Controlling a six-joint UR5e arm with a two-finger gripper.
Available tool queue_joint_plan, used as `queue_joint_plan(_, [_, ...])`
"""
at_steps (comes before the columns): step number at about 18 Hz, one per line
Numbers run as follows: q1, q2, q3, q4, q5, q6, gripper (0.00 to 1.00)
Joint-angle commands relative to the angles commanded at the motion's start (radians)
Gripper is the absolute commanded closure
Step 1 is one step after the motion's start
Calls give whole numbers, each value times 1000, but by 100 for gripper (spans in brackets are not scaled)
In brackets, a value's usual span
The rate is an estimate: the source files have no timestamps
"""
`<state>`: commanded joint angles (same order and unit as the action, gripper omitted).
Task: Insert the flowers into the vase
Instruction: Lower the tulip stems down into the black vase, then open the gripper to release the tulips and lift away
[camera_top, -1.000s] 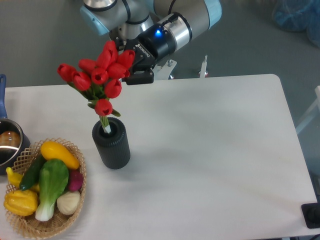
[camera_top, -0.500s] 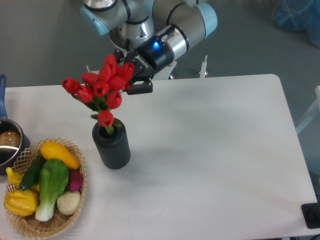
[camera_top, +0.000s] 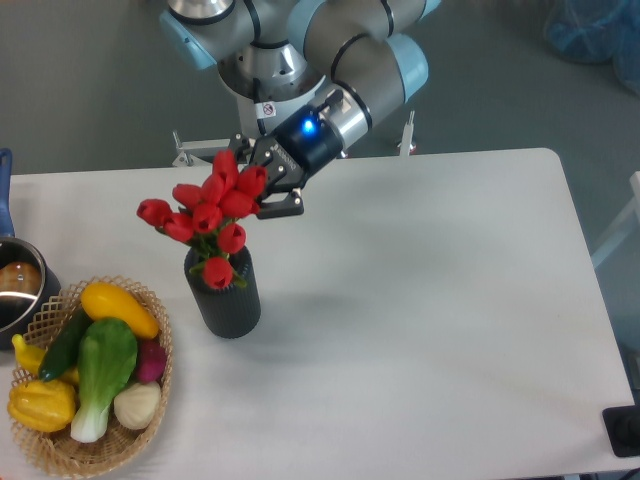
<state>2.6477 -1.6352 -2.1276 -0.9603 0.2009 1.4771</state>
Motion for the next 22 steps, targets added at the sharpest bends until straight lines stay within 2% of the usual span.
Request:
queue_joint_plan(2, [-2, -8, -3, -2, 0, 8, 75])
queue_joint_plan(6, [-2, -18, -3, -2, 40, 8, 53])
queue_joint_plan(8, [-3, -23, -5, -2, 74, 9, 20])
queue_joint_plan(9, [-3, -25, -6, -2, 86, 8, 0])
queue_joint_plan(17, [6, -9, -3, -5, 241, 9, 0])
queue_joint_plan(22, [47, 130, 24, -18, 426, -21, 0])
